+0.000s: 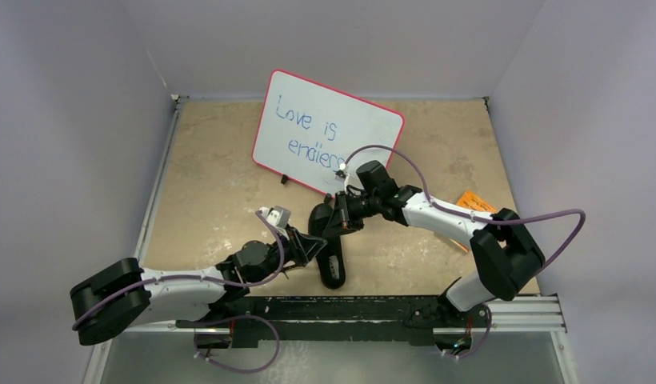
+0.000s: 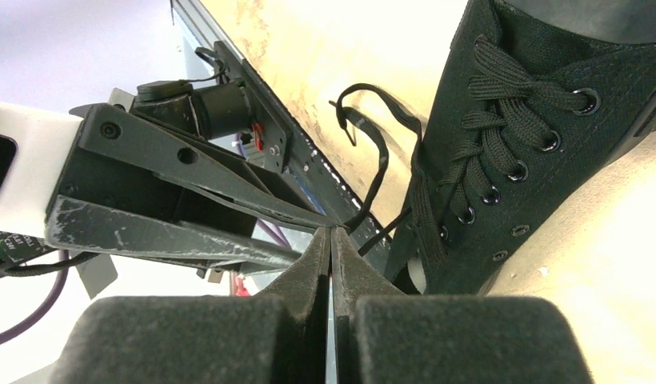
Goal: Tie the shoes
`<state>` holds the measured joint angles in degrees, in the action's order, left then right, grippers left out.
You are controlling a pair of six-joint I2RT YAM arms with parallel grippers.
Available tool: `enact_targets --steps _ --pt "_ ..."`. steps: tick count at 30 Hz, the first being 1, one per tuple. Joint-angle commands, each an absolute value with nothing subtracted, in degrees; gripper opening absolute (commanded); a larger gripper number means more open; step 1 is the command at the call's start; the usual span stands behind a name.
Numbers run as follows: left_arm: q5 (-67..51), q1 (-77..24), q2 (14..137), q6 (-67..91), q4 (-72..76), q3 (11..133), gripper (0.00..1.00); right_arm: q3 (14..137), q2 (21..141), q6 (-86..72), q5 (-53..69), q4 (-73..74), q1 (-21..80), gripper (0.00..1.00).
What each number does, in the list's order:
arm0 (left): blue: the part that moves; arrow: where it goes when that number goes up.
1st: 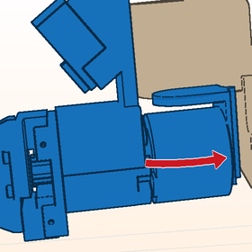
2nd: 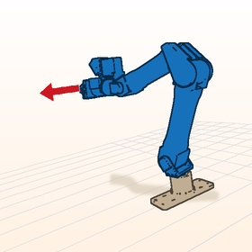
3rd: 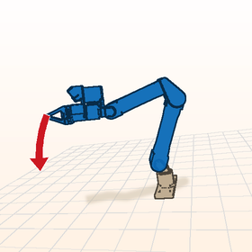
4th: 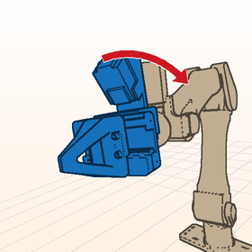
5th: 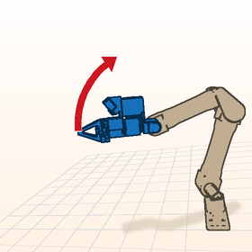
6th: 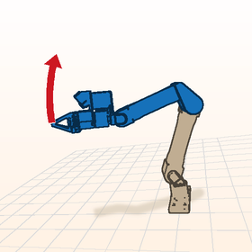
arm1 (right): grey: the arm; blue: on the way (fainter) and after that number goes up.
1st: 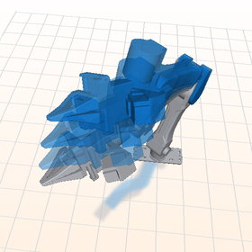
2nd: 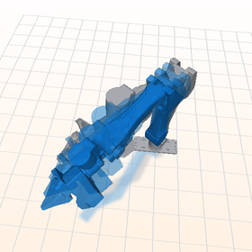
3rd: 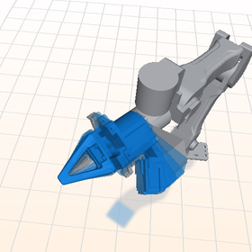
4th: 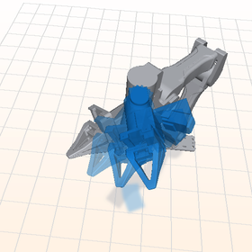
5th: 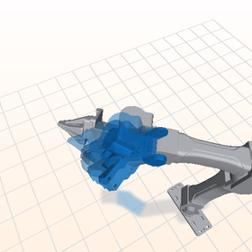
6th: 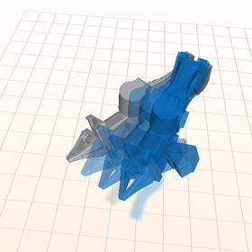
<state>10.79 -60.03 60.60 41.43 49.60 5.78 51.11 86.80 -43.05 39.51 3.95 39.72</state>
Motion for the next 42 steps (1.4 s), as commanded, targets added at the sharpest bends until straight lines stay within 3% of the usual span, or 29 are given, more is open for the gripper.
enact_targets --steps 1,6,9,12,14,17,24,42 --pt "11.4 -59.9 56.3 43.2 47.2 7.2 0.25 51.6 85.1 -42.3 38.7 4.2 39.6 0.0" --pt "13.2 -59.9 46.6 49.3 28.1 13.1 0.38 51.9 86.2 -41.7 39.1 3.7 39.2 0.0" --pt "21.2 -59.8 40.9 55.9 3.7 22.8 0.5 52.1 86.1 -41.4 39.1 3.8 38.9 0.0" --pt "30.6 -57.8 42.3 65.0 -27.6 34.0 0.54 52.0 86.0 -41.2 39.3 3.7 38.9 0.0" --pt "26.4 -52.9 47.5 67.0 -37.2 38.9 0.54 51.5 85.6 -41.5 39.4 3.0 38.9 0.0" --pt "17.7 -47.7 56.2 63.4 -39.9 41.9 0.44 51.0 85.5 -42.0 40.0 1.4 38.9 0.0" --pt "16.2 -47.6 69.6 53.7 -38.3 43.9 0.42 51.8 86.6 -41.5 40.6 0.3 38.9 0.0" --pt "10.5 -48.9 69.0 57.1 -32.4 34.7 0.39 51.2 86.9 -43.7 40.2 -4.6 38.9 0.0"
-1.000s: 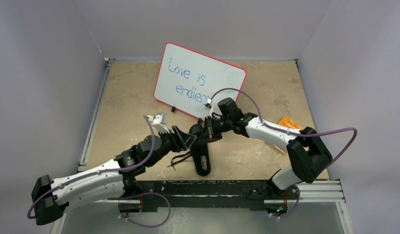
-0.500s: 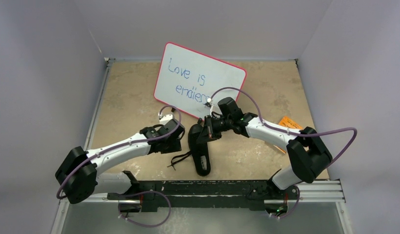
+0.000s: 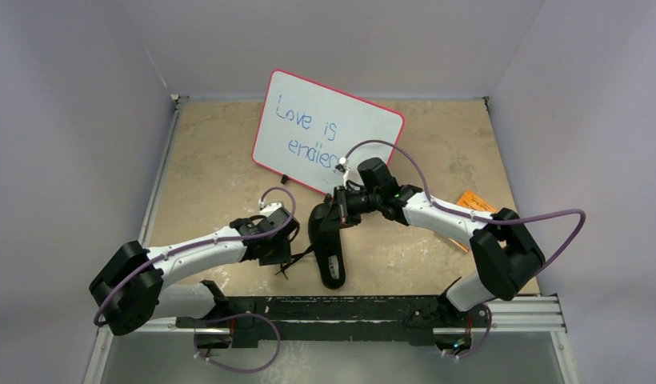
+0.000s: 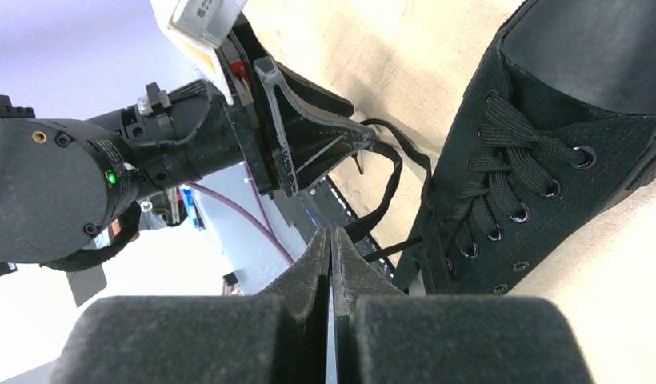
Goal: Tie the shoes
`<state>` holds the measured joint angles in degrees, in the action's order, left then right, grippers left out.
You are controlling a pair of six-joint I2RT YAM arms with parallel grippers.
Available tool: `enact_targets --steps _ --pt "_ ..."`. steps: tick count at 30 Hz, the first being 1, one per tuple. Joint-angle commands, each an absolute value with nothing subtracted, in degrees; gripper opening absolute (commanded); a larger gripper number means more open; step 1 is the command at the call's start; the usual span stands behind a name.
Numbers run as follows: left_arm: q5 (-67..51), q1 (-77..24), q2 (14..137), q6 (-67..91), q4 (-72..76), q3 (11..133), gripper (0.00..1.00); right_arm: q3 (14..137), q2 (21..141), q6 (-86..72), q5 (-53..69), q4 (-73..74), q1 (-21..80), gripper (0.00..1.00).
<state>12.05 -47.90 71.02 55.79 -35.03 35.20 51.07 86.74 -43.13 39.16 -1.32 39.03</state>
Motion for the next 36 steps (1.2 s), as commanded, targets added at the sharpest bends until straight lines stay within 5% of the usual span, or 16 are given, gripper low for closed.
enact_targets --steps 1,5,11,15,20,28,36 --pt "10.4 -49.1 69.1 57.1 -32.1 34.7 0.39 51.3 86.9 -43.7 40.1 -4.6 38.9 0.0" --pt "10.8 -49.6 71.2 57.3 -30.9 34.7 0.3 51.4 87.2 -43.8 40.2 -4.8 38.8 0.0" --pt "14.0 -49.6 70.1 55.6 -35.4 37.7 0.0 51.5 87.6 -43.4 40.3 -3.5 38.9 0.0" --pt "13.0 -49.6 65.2 55.2 -43.7 42.8 0.0 52.3 87.4 -43.5 39.4 -2.1 38.8 0.0" --pt "-1.7 -50.5 62.4 57.4 -40.8 45.5 0.0 52.4 87.3 -45.4 38.8 -1.7 38.9 0.0" --pt "-10.1 -52.8 58.8 85.3 -2.3 31.8 0.0 56.9 89.5 -46.6 39.7 2.2 38.8 0.0" --pt "1.9 -60.1 66.0 99.5 17.2 28.5 0.0 61.4 91.4 -44.5 39.8 8.1 38.8 0.0"
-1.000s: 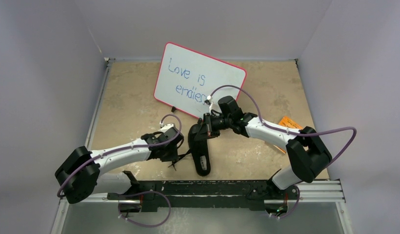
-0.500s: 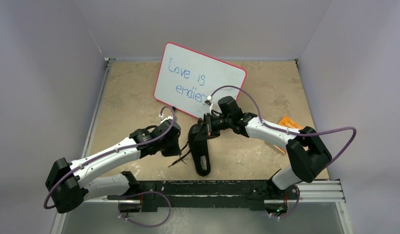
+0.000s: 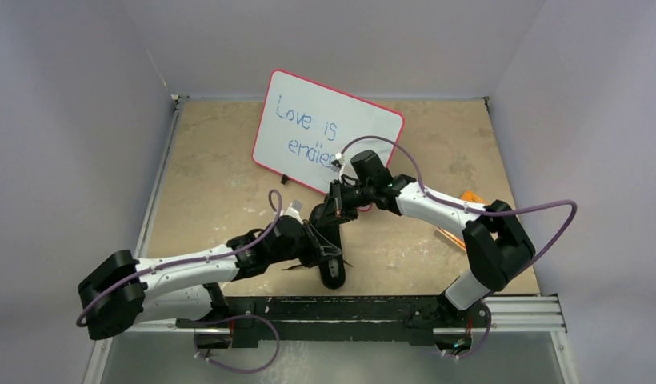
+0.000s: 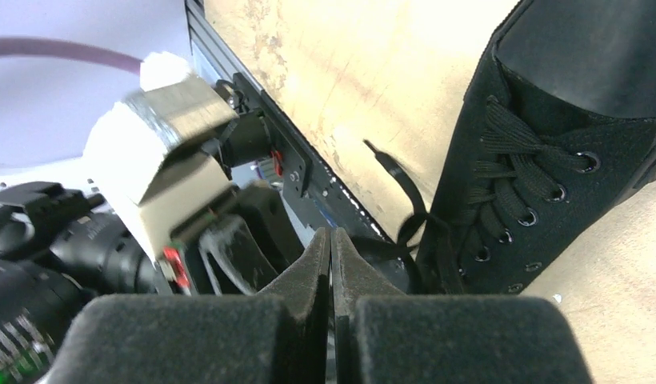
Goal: Tie the shoes
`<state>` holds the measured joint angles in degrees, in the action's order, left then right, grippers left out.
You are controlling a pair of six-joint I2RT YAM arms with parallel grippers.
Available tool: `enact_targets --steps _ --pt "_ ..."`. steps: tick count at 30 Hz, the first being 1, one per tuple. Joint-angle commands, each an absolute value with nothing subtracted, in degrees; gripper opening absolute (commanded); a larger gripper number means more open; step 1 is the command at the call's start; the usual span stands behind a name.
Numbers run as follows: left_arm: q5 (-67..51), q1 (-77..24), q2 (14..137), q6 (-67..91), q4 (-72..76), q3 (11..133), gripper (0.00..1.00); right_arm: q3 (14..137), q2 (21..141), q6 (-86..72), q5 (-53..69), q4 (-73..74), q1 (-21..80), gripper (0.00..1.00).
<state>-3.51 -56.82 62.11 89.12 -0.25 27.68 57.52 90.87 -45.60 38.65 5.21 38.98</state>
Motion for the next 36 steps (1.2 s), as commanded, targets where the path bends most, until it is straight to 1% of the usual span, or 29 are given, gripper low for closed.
enact_targets --steps 1,3,6,9,10,11,12,13,14,15,16,21,24,27,29,32,36 --pt "3.5 -60.9 67.4 100.8 20.2 28.2 0.0 61.7 91.6 -44.3 40.0 8.1 38.8 0.0" --pt "8.7 -63.6 69.1 103.1 22.1 28.5 0.0 62.0 91.9 -44.0 40.2 8.2 38.8 0.0" --pt "15.7 -67.3 70.8 106.4 20.9 29.2 0.0 62.1 91.9 -43.7 40.3 8.2 38.8 0.0" --pt "21.6 -70.2 70.9 108.4 15.4 30.3 0.0 61.9 91.9 -43.1 40.5 7.9 38.8 0.0" --pt "22.9 -70.6 70.6 108.5 13.6 30.9 0.02 61.6 91.9 -43.1 40.7 7.7 38.8 0.0" --pt "23.7 -70.7 70.3 107.7 12.9 31.1 0.09 61.4 91.9 -43.1 40.9 7.5 38.8 0.0" --pt "23.9 -70.7 69.9 107.0 11.7 31.6 0.23 61.2 91.9 -42.8 40.9 7.5 38.8 0.0" --pt "23.9 -70.8 69.5 106.3 9.7 32.2 0.35 61.0 91.7 -42.7 41.0 7.3 38.8 0.0" --pt "24.0 -70.8 69.0 105.7 6.3 33.2 0.44 60.8 91.6 -42.6 41.0 7.2 38.8 0.0" --pt "24.0 -70.8 68.3 104.2 3.2 34.7 0.5 60.6 91.6 -42.3 41.0 7.2 38.8 0.0" --pt "24.1 -70.8 67.5 102.9 -0.6 35.9 0.53 60.5 91.7 -42.1 41.2 7.3 38.8 0.0" --pt "24.3 -70.8 59.9 98.2 -15.2 39.2 0.56 60.7 91.6 -40.9 41.7 7.6 38.6 0.0" --pt "24.3 -70.5 54.9 94.6 -24.8 42.1 0.56 60.2 91.5 -40.6 42.2 6.9 38.2 0.0" --pt "25.5 -70.4 50.1 85.1 -30.3 45.0 0.55 59.6 91.5 -41.0 42.6 5.5 38.0 0.0" --pt "25.8 -70.4 46.8 76.7 -28.8 44.9 0.55 59.5 91.5 -41.5 43.1 4.7 37.9 0.0" --pt "27.4 -70.4 42.6 65.5 -21.2 39.8 0.52 58.6 91.0 -43.1 44.1 2.6 37.9 0.0" --pt "30.8 -70.3 44.0 51.3 -15.5 36.5 0.47 58.4 90.5 -44.4 45.4 2.1 37.7 0.0"
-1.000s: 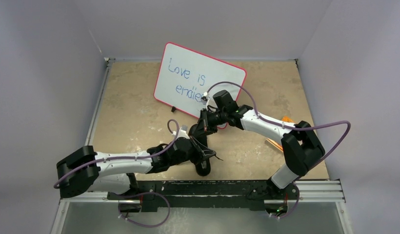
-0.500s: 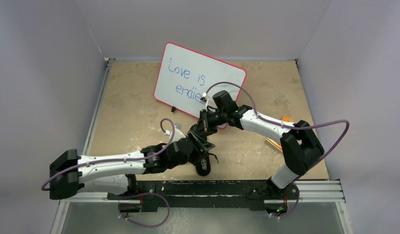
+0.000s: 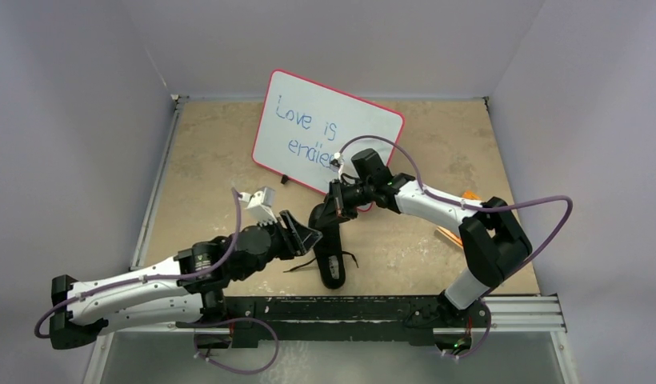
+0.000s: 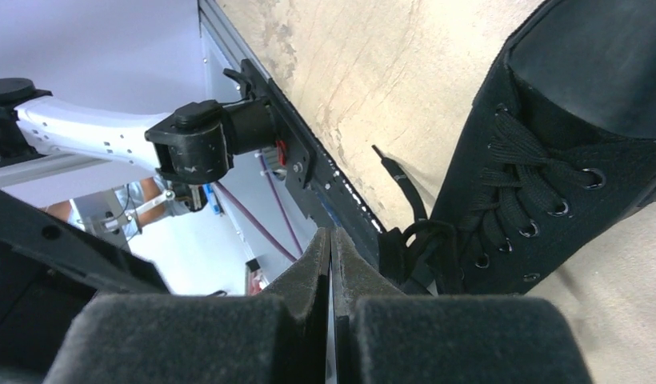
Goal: Tie the shoes
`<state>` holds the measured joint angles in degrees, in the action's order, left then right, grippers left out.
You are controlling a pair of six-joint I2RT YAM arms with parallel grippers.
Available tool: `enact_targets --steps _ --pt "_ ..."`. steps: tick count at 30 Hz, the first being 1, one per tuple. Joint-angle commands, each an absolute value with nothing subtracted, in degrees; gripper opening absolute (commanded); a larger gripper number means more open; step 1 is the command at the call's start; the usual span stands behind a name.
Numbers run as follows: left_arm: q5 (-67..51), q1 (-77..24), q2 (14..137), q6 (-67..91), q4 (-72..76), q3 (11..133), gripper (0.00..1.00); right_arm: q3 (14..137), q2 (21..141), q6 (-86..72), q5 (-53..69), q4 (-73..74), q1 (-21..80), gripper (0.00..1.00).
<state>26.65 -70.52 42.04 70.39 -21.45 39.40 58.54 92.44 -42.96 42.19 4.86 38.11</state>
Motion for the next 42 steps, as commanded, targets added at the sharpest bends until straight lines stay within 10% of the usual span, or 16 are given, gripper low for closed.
enact_targets --steps 1,8,15,31,42 --pt "31.1 -70.3 45.4 48.6 -14.4 35.5 0.45 58.4 90.3 -44.5 45.4 2.2 37.7 0.0" --pt "31.2 -69.7 51.5 48.4 -5.3 30.5 0.57 61.9 87.2 -37.7 36.2 17.0 36.2 0.0" --pt "29.4 -65.4 58.4 46.8 -4.2 33.7 0.64 57.1 81.7 -28.1 30.1 25.9 33.3 0.48" --pt "7.6 -53.5 65.6 48.5 9.3 32.7 0.6 45.5 82.8 -18.7 39.9 8.3 33.6 0.6" --pt "8.6 -52.3 70.2 47.4 1.6 36.3 0.34 47.0 85.8 -14.2 41.6 8.1 37.4 0.55"
